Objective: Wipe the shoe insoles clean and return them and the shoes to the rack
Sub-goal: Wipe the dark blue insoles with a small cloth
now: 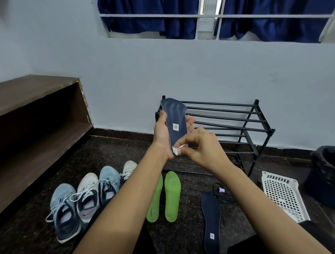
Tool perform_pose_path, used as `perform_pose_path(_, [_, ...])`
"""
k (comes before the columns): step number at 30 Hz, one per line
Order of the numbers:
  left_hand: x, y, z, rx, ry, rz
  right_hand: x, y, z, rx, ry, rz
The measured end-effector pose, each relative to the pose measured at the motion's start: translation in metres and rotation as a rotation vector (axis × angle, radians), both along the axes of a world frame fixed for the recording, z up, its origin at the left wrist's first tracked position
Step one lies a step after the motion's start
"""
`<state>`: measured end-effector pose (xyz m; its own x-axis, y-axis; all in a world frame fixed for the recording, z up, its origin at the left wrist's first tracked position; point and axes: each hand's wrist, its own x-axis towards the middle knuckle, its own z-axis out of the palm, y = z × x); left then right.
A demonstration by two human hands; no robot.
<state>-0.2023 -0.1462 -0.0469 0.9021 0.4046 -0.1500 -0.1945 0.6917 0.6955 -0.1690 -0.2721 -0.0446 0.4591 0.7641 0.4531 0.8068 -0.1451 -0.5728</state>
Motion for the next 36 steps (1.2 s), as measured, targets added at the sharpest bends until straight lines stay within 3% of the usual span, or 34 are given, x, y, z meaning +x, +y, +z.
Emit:
perform_pose_path(7, [-0.001,-0.021,-0.001,-0.051,0.03,-0.075,0.007,0.003,-0.005,0.141,0.033,-0.181])
perform_pose_path(13, [0.002,-0.04,-0.009,-0.027,0.059,-0.079,0.015,0.007,-0.006,0.157,-0.145,-0.428])
perform_pose_path(30, [-0.004,-0.006,-0.004,-0.039,-0.013,-0.012,0.0,0.003,0.0,0.039,0.099,-0.031])
perform_pose_path(36, [-0.005,-0.02,-0.004,-0.083,-0.007,-0.013,0.004,0.006,-0.004,0.126,-0.043,-0.184])
